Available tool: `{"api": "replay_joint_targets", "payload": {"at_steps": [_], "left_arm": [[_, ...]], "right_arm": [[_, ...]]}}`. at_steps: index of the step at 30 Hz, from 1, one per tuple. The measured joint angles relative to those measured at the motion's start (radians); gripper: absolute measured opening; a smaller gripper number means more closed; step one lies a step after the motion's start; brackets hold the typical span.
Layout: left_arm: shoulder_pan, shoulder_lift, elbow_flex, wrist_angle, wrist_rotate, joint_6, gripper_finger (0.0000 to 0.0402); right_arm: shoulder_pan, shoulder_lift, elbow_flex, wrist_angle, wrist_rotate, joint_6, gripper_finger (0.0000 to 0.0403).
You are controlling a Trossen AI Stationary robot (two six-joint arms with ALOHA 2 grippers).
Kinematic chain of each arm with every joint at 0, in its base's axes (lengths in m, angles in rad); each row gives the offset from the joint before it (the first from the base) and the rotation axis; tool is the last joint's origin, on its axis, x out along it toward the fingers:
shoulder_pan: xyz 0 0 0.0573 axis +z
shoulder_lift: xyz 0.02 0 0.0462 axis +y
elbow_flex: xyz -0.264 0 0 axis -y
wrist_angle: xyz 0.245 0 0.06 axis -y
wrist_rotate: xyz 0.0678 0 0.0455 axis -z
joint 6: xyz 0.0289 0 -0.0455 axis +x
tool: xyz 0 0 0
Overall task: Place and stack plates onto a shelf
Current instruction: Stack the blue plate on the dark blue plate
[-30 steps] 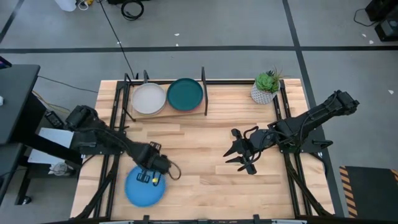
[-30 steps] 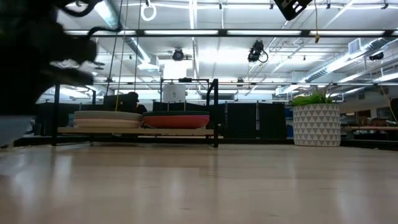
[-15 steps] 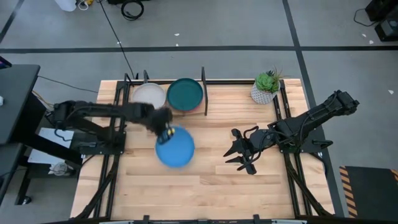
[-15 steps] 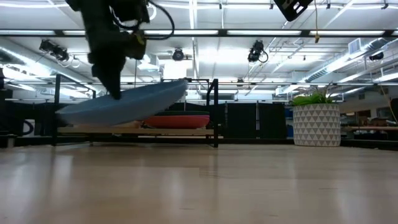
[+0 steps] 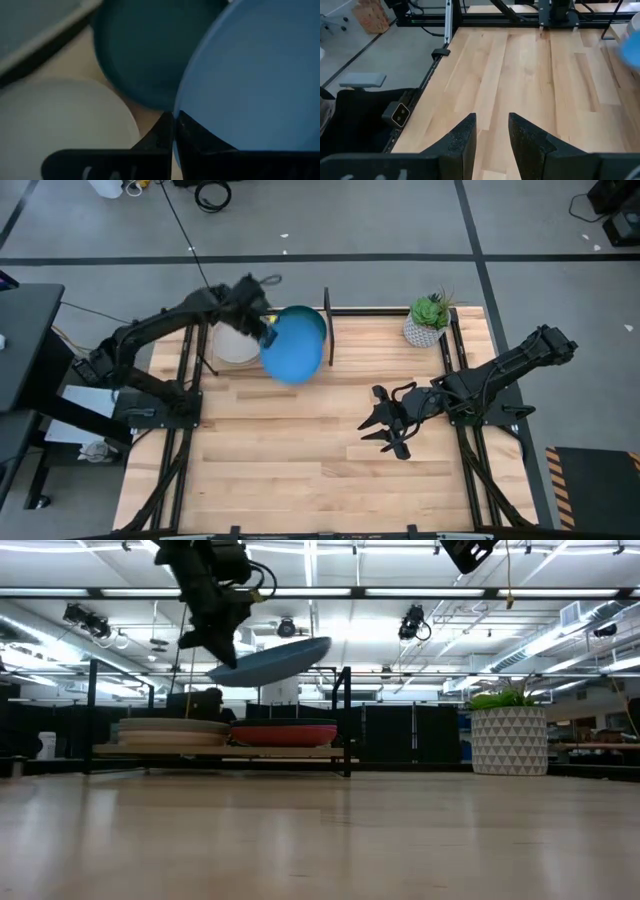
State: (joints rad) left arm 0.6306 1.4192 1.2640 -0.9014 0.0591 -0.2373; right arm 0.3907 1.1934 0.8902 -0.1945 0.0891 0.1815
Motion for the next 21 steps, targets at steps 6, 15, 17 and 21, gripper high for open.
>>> {"api": "replay_joint_targets", "payload": {"at_steps": [6,15,17,21], "left_arm": [[0.088,0.176,0.155,-0.052,-0.007,0.076,0.0012],[0.184,0.398,0.314,-0.077,-0.003,0.169,0.0012],[0.196,0.428,0.33,-0.087,-0.001,0.182,0.0012],[0.204,0.459,0.337,-0.085,0.009,0.25,0.002]], "right_arm": [[-0.007,0.0,0.0,0.002,0.0,-0.006,0.0121],[-0.007,0.0,0.0,0.001,0.0,-0.002,0.0121],[-0.007,0.0,0.0,0.001,0.0,-0.001,0.0121],[-0.007,0.0,0.0,0.001,0.007,-0.001,0.0121]]}}
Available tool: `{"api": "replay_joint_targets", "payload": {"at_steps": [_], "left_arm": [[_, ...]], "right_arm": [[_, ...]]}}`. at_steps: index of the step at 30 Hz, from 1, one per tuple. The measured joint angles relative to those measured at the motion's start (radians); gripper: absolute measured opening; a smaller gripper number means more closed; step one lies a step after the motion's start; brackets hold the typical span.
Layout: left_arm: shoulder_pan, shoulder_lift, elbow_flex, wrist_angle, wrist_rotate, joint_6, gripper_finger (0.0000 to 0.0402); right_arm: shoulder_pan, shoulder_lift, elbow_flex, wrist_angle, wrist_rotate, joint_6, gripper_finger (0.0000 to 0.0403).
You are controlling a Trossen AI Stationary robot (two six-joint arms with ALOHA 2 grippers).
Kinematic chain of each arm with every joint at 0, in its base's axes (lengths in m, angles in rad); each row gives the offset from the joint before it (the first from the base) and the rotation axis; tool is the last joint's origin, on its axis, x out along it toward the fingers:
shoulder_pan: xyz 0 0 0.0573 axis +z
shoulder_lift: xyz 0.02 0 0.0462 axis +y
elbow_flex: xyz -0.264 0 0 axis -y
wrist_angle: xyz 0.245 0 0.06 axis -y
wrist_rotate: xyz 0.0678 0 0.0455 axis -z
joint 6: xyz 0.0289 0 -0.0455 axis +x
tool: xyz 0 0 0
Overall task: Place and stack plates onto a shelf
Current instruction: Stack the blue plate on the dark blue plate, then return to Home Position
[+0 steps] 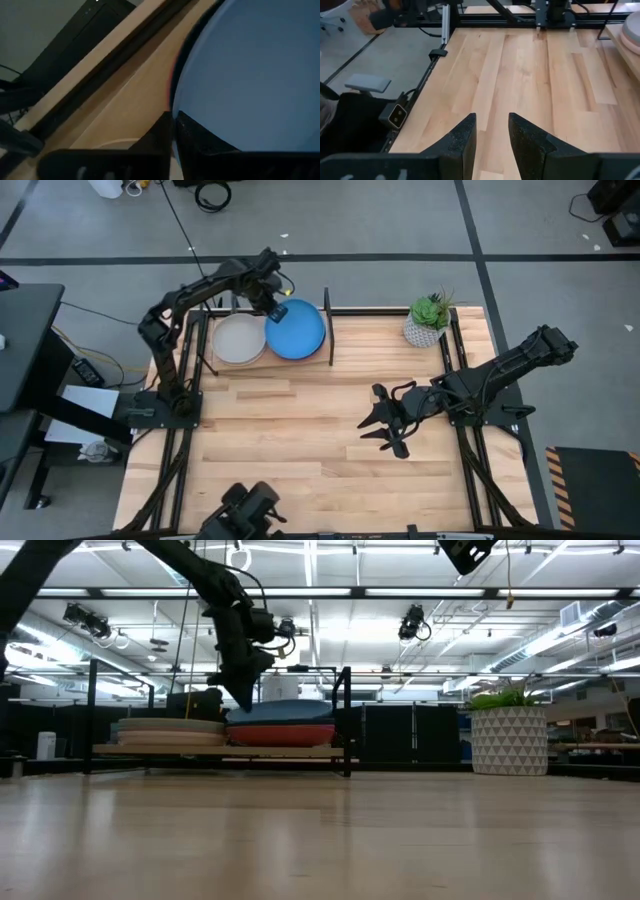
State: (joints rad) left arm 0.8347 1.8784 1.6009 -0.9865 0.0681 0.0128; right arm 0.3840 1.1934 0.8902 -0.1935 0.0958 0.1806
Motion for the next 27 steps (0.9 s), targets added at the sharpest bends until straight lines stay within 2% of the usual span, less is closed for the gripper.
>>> {"api": "replay_joint_targets", "payload": {"at_steps": [2,6,9,11,13,16,22,27], "left_arm": [[-0.003,0.006,0.0,0.0,-0.003,0.033,0.005],[-0.015,-0.005,0.0,0.044,-0.019,0.079,0.0136],[-0.02,-0.048,0.0,0.082,-0.012,0.108,0.019],[-0.029,-0.089,-0.005,0.106,0.006,0.131,0.0213],[-0.06,-0.145,-0.035,0.156,0.011,0.165,0.0221],[-0.128,-0.262,-0.154,0.296,0.021,0.209,0.0215],[-0.243,-0.498,-0.499,0.572,0.119,0.184,0.0185],[-0.352,-0.679,-0.758,0.773,0.145,0.109,0.0169]], "right_arm": [[0.0,0.0,0.0,-0.001,0.018,0.0,0.0121],[0.0,0.0,0.0,-0.002,0.037,0.0,0.0121],[0.0,0.0,0.0,-0.009,0.048,0.0,0.0121],[0.0,0.0,0.0,-0.012,0.076,0.008,0.0121],[0.0,0.0,-0.011,0.014,0.115,0.023,0.012],[-0.001,-0.002,-0.069,0.091,0.128,0.024,0.0111],[-0.008,-0.002,-0.18,0.217,0.122,0.052,0.0083],[-0.003,-0.003,-0.243,0.349,0.123,0.03,0.0071]]}}
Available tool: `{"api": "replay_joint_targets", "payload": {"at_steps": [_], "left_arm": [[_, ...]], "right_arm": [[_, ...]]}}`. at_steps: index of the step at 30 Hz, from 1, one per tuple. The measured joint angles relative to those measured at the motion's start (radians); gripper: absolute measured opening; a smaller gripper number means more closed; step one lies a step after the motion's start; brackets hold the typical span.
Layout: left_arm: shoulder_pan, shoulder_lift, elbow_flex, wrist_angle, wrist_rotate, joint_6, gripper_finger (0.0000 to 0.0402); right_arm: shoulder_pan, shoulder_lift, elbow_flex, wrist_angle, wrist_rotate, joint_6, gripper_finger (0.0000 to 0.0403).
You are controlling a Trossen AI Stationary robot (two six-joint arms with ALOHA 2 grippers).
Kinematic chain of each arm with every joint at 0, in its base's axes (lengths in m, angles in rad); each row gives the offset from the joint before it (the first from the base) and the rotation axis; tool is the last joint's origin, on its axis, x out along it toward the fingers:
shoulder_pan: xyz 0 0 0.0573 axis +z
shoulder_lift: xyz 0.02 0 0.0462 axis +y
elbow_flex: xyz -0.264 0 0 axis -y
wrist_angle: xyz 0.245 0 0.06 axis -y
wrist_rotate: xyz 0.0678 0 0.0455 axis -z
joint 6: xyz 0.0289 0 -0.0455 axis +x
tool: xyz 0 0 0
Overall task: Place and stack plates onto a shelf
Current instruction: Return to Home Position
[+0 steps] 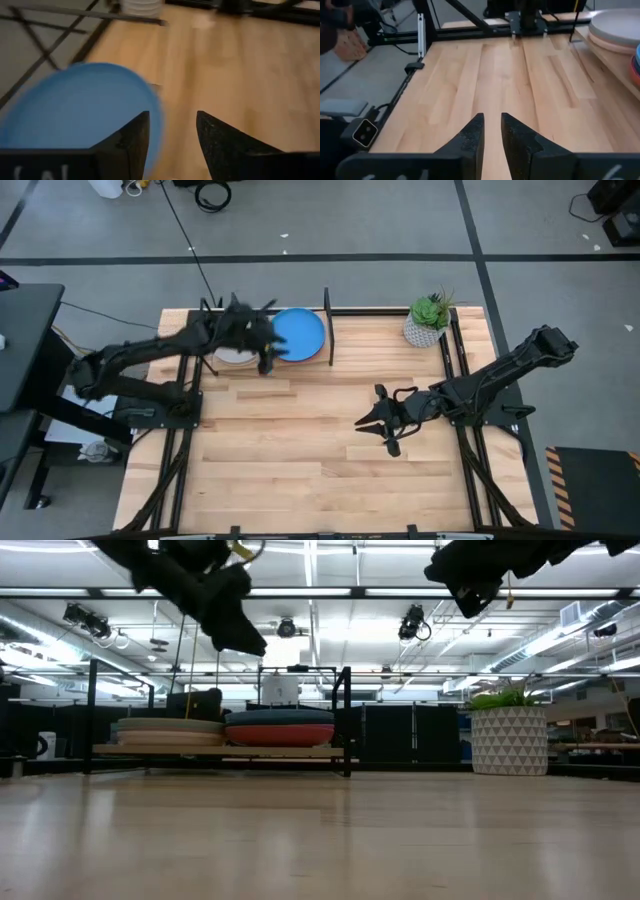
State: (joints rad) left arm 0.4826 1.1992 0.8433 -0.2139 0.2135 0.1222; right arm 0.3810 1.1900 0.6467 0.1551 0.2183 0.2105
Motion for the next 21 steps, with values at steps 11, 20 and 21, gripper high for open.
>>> {"api": "replay_joint_targets", "payload": {"at_steps": [11,20,21], "left_arm": [[-0.259,-0.297,-0.334,0.23,-0.18,-0.117,0.0155],[-0.383,-0.416,-0.561,0.516,-0.188,-0.174,0.0155],[-0.393,-0.42,-0.578,0.551,-0.191,-0.18,0.0155]], "right_arm": [[-0.015,-0.091,-0.162,0.22,0.027,-0.085,0.0029],[-0.056,-0.307,-0.414,0.42,0.029,-0.051,0.0011],[-0.059,-0.332,-0.443,0.435,0.032,-0.043,0.0011]]}}
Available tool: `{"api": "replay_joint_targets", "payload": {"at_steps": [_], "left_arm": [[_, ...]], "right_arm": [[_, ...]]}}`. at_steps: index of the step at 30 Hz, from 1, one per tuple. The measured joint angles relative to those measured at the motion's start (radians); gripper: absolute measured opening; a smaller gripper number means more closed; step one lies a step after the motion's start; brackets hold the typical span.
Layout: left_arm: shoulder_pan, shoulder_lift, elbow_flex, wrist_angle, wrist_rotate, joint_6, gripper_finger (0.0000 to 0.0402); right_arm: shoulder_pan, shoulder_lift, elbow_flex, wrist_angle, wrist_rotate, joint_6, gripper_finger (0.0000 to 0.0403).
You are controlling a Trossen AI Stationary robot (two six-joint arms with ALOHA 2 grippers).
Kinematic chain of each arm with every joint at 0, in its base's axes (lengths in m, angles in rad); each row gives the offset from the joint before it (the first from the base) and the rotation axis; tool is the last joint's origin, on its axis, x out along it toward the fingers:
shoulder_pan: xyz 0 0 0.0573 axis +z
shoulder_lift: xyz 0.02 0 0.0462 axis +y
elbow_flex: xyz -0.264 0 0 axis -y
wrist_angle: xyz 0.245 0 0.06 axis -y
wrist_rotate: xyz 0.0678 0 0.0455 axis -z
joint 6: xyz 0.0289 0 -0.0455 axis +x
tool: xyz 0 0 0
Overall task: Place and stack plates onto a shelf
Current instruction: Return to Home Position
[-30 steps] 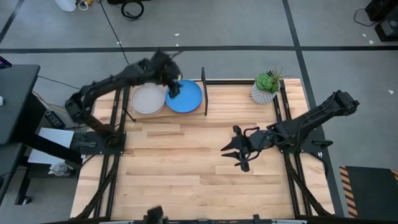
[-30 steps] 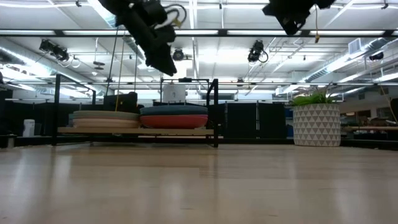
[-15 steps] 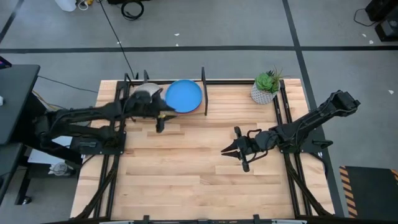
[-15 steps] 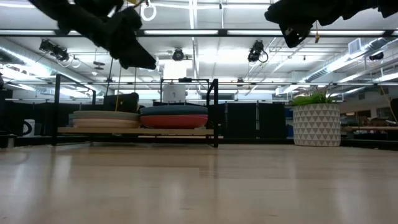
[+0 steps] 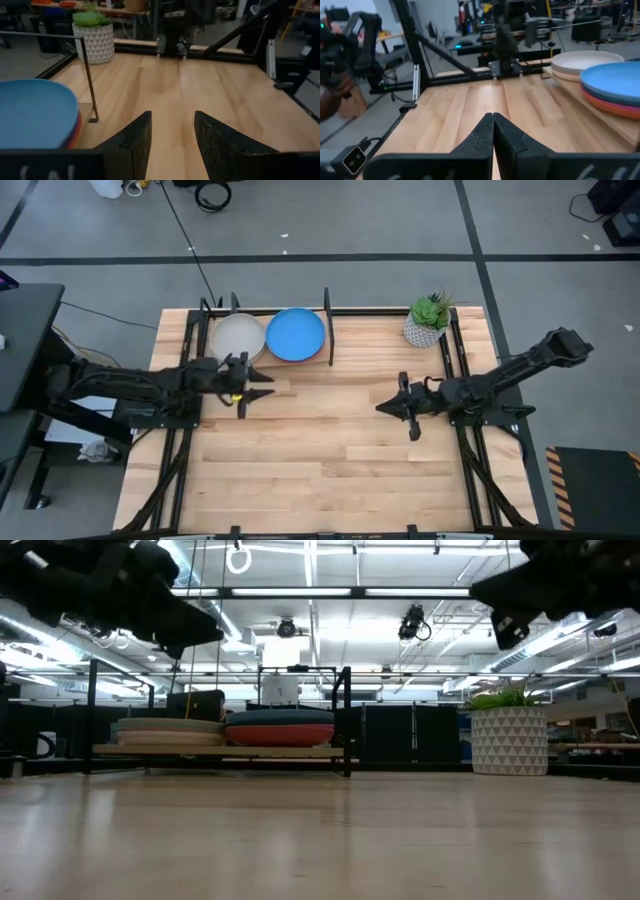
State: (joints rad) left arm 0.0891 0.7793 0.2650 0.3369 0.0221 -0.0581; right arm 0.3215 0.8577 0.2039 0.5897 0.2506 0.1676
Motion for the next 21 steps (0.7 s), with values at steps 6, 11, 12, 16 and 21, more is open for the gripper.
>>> {"api": "replay_joint_targets", "payload": {"at_steps": [6,11,12,16,21], "left_arm": [[-0.036,-0.086,-0.066,-0.012,-0.049,0.019,0.0155],[-0.06,-0.2,-0.066,-0.104,-0.088,0.121,0.0155],[-0.063,-0.226,-0.073,-0.107,-0.097,0.124,0.0155],[-0.065,-0.317,-0.117,-0.118,-0.1,0.13,0.0155],[-0.065,-0.42,-0.18,-0.134,-0.1,0.13,0.0155]], "right_arm": [[-0.018,-0.138,-0.087,-0.01,0.027,0.042,0.0011],[-0.025,-0.286,-0.089,-0.194,0.052,0.042,0.0011],[-0.025,-0.319,-0.089,-0.223,0.069,0.042,0.0011],[-0.025,-0.431,-0.095,-0.292,0.143,0.01,0.0011],[-0.025,-0.527,-0.174,-0.248,0.15,-0.022,0.0011]]}}
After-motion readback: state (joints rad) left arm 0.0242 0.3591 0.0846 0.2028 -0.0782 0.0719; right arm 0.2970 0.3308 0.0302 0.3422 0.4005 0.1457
